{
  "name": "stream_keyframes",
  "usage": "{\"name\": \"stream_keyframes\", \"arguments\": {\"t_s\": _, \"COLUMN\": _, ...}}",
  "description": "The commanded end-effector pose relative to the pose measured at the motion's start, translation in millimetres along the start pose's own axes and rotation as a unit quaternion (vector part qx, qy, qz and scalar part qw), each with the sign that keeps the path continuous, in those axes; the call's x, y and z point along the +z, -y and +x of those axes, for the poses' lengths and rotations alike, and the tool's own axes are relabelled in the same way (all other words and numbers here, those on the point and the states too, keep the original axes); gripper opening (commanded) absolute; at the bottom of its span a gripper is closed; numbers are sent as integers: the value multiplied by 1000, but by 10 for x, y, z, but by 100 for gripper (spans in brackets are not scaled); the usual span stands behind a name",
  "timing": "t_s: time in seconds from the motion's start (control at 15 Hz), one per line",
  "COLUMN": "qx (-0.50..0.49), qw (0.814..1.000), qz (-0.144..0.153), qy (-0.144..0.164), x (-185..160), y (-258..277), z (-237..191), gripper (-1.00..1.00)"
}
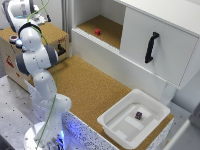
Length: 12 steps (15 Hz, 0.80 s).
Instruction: Switch off the blue light
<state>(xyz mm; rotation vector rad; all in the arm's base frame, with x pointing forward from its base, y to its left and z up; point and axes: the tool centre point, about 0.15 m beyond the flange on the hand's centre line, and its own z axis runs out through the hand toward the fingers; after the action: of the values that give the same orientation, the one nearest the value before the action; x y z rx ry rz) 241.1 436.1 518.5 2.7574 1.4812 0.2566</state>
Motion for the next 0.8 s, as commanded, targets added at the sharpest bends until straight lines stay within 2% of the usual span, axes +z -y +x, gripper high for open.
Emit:
{"name": "stream_keyframes", "arguments": {"t_s": 0.0, "qx": 99, "qw": 994, "qz": 15, "qy": -43, "x": 140, "y": -504, "z": -445, "gripper": 100}}
{"name": "stream_keyframes", "arguments": {"t_s": 0.4, "qx": 262, "qw": 963, "qz": 33, "qy": -62, "x": 253, "y": -1029, "z": -792, "gripper": 100}}
{"name": "stream_keyframes", "arguments": {"t_s": 0.53, "qx": 327, "qw": 941, "qz": 65, "qy": -62, "x": 443, "y": -1140, "z": -893, "gripper": 100}}
{"name": "stream_keyframes", "arguments": {"t_s": 0.73, "qx": 403, "qw": 908, "qz": 86, "qy": -76, "x": 718, "y": -1160, "z": -962, "gripper": 100}}
